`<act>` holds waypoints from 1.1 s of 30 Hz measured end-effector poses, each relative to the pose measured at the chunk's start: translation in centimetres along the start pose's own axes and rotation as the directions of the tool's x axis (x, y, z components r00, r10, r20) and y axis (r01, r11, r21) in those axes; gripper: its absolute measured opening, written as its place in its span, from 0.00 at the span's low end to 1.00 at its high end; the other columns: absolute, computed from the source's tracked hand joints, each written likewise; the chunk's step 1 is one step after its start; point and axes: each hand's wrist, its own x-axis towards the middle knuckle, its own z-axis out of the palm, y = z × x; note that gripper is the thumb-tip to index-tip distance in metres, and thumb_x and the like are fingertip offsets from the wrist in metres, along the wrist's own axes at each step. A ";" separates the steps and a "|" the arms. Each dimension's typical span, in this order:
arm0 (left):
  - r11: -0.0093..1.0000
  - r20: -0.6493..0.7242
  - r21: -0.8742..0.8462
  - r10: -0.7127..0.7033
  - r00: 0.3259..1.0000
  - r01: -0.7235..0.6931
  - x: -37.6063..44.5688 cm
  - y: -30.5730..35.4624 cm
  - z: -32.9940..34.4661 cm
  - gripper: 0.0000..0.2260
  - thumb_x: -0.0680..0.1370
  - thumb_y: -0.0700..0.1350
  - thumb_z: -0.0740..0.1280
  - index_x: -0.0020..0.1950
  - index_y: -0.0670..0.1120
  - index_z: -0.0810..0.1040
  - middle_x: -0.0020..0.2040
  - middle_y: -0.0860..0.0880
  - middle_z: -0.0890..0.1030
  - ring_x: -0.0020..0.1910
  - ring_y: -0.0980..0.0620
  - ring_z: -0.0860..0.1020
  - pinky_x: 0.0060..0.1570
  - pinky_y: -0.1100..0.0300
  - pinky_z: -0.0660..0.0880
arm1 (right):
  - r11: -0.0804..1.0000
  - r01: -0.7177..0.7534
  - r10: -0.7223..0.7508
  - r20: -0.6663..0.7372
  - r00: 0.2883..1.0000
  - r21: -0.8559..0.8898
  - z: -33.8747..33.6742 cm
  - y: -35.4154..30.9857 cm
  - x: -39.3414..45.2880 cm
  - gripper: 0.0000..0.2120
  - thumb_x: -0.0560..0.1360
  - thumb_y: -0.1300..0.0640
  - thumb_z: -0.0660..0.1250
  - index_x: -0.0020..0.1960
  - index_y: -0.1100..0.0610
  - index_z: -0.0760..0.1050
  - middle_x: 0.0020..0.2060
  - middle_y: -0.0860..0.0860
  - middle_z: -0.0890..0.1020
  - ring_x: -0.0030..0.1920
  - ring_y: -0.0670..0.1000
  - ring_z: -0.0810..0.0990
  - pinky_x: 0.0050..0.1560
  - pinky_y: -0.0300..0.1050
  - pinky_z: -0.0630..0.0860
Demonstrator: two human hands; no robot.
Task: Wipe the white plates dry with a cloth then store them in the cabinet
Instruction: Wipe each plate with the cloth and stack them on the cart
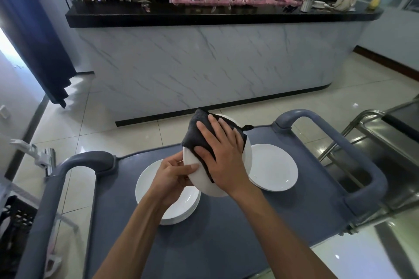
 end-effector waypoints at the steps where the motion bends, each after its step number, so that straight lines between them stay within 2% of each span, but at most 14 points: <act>1: 1.000 -0.002 -0.011 -0.002 1.000 0.002 0.0 0.0 0.0 0.14 0.72 0.33 0.70 0.56 0.40 0.84 0.55 0.33 0.83 0.50 0.35 0.83 0.47 0.43 0.82 | 1.000 0.001 -0.001 -0.003 1.000 -0.008 -0.1 0.0 0.1 0.25 0.82 0.40 0.51 0.78 0.44 0.61 0.79 0.48 0.60 0.78 0.53 0.58 0.75 0.61 0.55; 6: 0.999 0.019 -0.044 -0.003 1.000 0.004 0.0 0.2 0.1 0.14 0.72 0.32 0.67 0.55 0.40 0.85 0.55 0.34 0.83 0.50 0.37 0.84 0.43 0.45 0.82 | 1.000 0.003 -0.004 -0.026 1.000 -0.025 -0.5 0.1 0.5 0.25 0.82 0.40 0.52 0.77 0.44 0.64 0.78 0.48 0.63 0.76 0.54 0.62 0.74 0.60 0.56; 12: 0.999 0.047 -0.035 0.010 0.999 -0.008 0.0 0.5 -0.2 0.15 0.72 0.32 0.66 0.55 0.41 0.86 0.52 0.37 0.84 0.46 0.40 0.84 0.39 0.48 0.82 | 0.999 -0.038 0.038 -0.062 0.997 0.016 -1.0 1.4 1.1 0.26 0.82 0.39 0.51 0.76 0.48 0.66 0.76 0.51 0.67 0.73 0.57 0.66 0.71 0.59 0.64; 17: 0.999 0.019 -0.044 0.020 1.000 -0.019 0.2 0.5 -0.6 0.15 0.71 0.32 0.67 0.55 0.41 0.86 0.50 0.37 0.84 0.44 0.40 0.83 0.38 0.49 0.82 | 0.996 -0.050 0.053 -0.044 0.998 0.079 -1.0 2.8 1.5 0.26 0.81 0.43 0.57 0.77 0.49 0.66 0.76 0.51 0.68 0.73 0.55 0.67 0.72 0.56 0.64; 23: 0.997 -0.007 -0.067 0.044 0.999 -0.044 0.5 0.8 -0.8 0.15 0.70 0.32 0.67 0.52 0.42 0.87 0.49 0.40 0.85 0.43 0.44 0.83 0.37 0.49 0.82 | 0.958 -0.189 0.201 -0.037 0.979 0.216 -1.4 4.8 0.8 0.26 0.79 0.50 0.62 0.77 0.50 0.66 0.75 0.52 0.68 0.73 0.51 0.65 0.73 0.50 0.64; 30: 0.994 -0.066 -0.090 0.063 0.996 -0.069 0.8 0.4 -0.3 0.15 0.70 0.32 0.67 0.55 0.39 0.83 0.49 0.40 0.85 0.44 0.44 0.83 0.38 0.50 0.82 | 0.947 -0.210 0.233 -0.068 0.970 0.242 -1.3 5.6 0.0 0.26 0.79 0.55 0.66 0.76 0.51 0.68 0.73 0.52 0.70 0.72 0.52 0.67 0.71 0.47 0.66; 33: 0.987 -0.125 -0.138 0.069 0.990 -0.086 1.3 0.5 0.1 0.16 0.70 0.33 0.67 0.58 0.38 0.81 0.50 0.41 0.85 0.45 0.43 0.84 0.41 0.49 0.83 | 0.939 -0.227 0.256 -0.085 0.963 0.260 -1.0 6.1 -0.8 0.25 0.78 0.57 0.67 0.75 0.51 0.69 0.72 0.51 0.72 0.70 0.52 0.69 0.70 0.39 0.64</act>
